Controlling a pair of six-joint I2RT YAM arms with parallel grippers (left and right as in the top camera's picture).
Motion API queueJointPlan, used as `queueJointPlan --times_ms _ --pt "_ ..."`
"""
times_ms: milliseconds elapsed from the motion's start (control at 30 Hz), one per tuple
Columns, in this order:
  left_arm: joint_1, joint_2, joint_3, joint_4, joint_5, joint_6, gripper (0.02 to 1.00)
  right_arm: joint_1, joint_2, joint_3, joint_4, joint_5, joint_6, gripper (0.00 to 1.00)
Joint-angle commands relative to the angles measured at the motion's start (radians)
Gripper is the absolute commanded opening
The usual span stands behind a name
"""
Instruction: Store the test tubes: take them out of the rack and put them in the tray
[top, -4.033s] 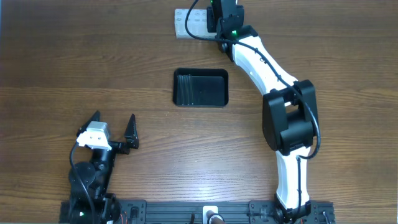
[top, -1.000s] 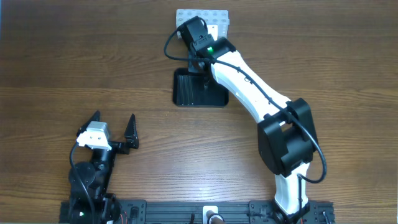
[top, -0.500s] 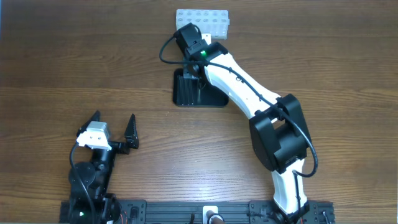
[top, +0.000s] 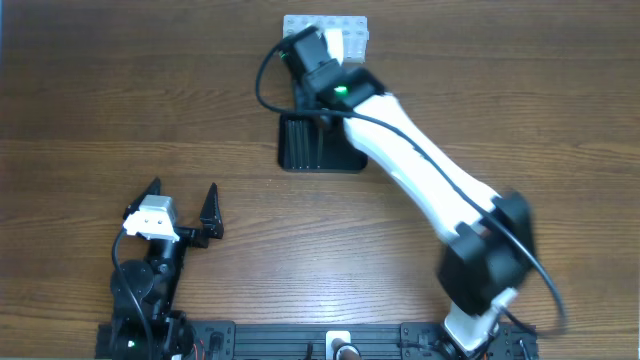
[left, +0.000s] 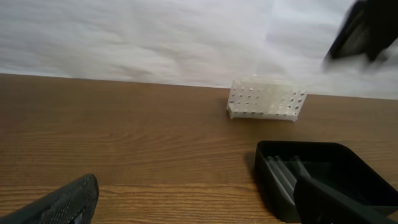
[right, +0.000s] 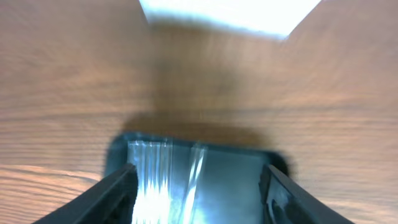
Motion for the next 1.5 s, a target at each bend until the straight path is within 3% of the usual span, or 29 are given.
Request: queueJointPlan --times_ms 33,200,300,333,533,667,867,1000,1167,1500 --pt "0.005 -0.005 -0.005 -0.001 0.006 0.014 1.0 -0.12 -0.283 -0.106 0.092 0.108 -0.175 0.691" --pt "0.005 -0.005 -0.005 -0.001 0.006 0.014 1.0 -0.274 -0.492 -0.337 0.263 0.103 -0.276 0.748" --pt "0.005 -0.005 -0.005 -0.001 0.006 0.014 1.0 -0.335 -0.621 -0.481 0.323 0.102 -0.306 0.882" --pt "0.005 -0.005 -0.005 -0.001 0.006 0.014 1.0 -0.352 -0.706 -0.577 0.357 0.102 -0.306 0.987" --pt "0.005 -0.005 -0.005 -0.001 0.006 0.014 1.0 -0.388 -0.975 -0.893 0.528 0.069 -0.305 0.993" --pt "0.005 -0.005 -0.005 -0.001 0.006 0.014 1.0 -0.468 -1.177 -1.135 0.637 -0.057 -0.305 0.993" --pt "0.005 -0.005 -0.005 -0.001 0.006 0.014 1.0 -0.478 -1.356 -1.38 0.743 -0.055 -0.306 0.993" --pt "0.005 -0.005 -0.005 -0.001 0.006 0.014 1.0 -0.477 -1.425 -1.474 0.801 -0.061 -0.318 0.993" --pt "0.005 -0.005 -0.005 -0.001 0.006 0.014 1.0 -0.478 -1.54 -1.57 0.829 -0.129 -0.386 0.993" --pt "0.005 -0.005 -0.005 -0.001 0.006 0.014 0.998 -0.482 -1.758 -1.685 0.775 -0.131 -0.414 0.993"
